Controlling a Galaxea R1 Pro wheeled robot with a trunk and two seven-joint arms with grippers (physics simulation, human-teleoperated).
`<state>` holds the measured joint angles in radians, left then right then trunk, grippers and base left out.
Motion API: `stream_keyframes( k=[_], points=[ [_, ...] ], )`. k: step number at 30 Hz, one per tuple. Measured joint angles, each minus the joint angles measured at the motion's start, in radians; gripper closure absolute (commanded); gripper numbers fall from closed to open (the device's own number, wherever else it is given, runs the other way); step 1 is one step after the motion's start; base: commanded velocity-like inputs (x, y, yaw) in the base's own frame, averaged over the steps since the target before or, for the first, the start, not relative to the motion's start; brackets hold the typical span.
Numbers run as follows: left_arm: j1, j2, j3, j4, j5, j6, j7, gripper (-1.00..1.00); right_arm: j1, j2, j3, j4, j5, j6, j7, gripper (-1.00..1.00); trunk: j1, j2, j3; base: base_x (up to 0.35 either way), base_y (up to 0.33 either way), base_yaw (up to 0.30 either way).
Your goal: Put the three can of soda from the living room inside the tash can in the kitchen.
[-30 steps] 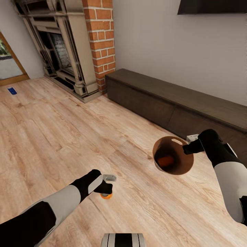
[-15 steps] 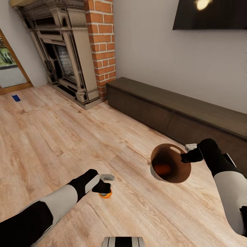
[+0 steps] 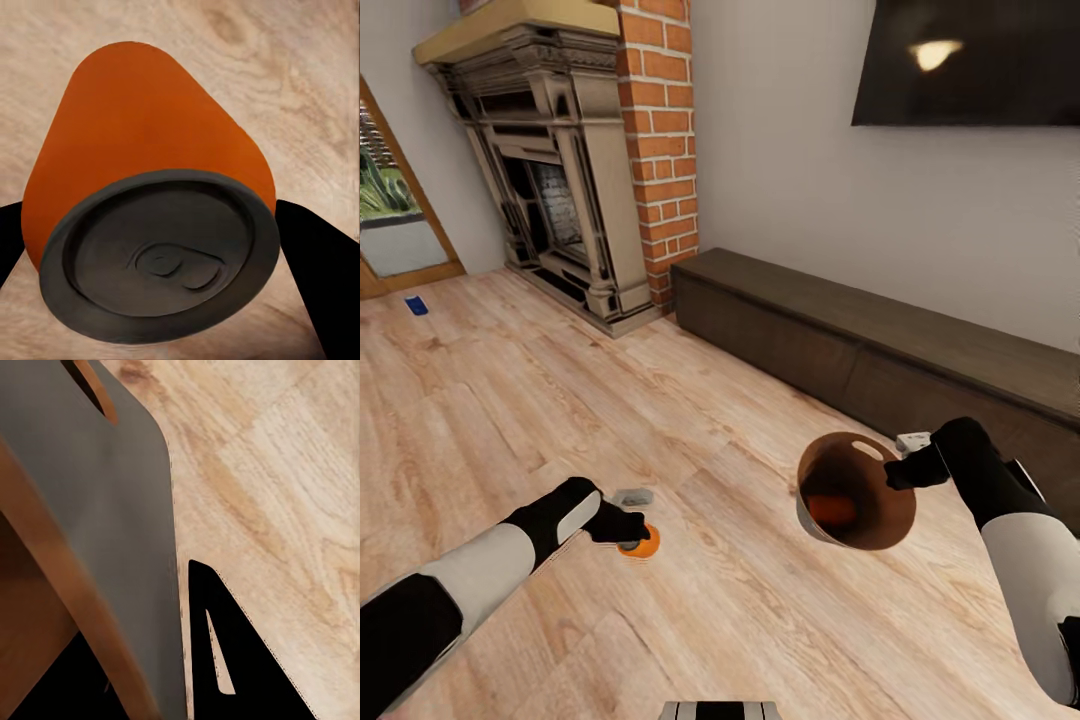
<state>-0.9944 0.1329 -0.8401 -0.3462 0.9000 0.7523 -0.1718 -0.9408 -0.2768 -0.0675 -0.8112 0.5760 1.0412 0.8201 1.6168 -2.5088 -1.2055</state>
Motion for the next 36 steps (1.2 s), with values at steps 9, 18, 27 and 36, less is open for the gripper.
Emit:
stream_keyframes(
  k=[9,18,27,36],
  points=[
    [0.000,0.180,0.003,-0.274,0.002,-0.052,-0.250,1.00,0.023,0.019,0.000,0.001,-0.008,-0.022,0.000,1.00,-0.004,0.002,0.035,0.000,0.000,0.000],
    [0.002,0.242,0.003,-0.308,-0.007,-0.081,-0.523,1.00,0.027,0.047,0.005,0.001,-0.002,-0.024,-0.010,1.00,-0.008,0.004,0.070,0.000,0.000,0.000],
    [0.001,0.322,0.004,-0.423,-0.008,-0.085,-0.761,1.00,0.025,0.087,0.008,0.006,0.018,-0.026,-0.019,1.00,-0.012,0.006,0.104,0.000,0.000,0.000],
    [-0.004,0.397,0.039,-0.570,0.001,-0.071,-0.839,1.00,0.026,0.132,0.008,0.039,0.026,-0.030,-0.081,1.00,-0.015,0.008,0.128,0.000,0.000,0.000]
  ],
)
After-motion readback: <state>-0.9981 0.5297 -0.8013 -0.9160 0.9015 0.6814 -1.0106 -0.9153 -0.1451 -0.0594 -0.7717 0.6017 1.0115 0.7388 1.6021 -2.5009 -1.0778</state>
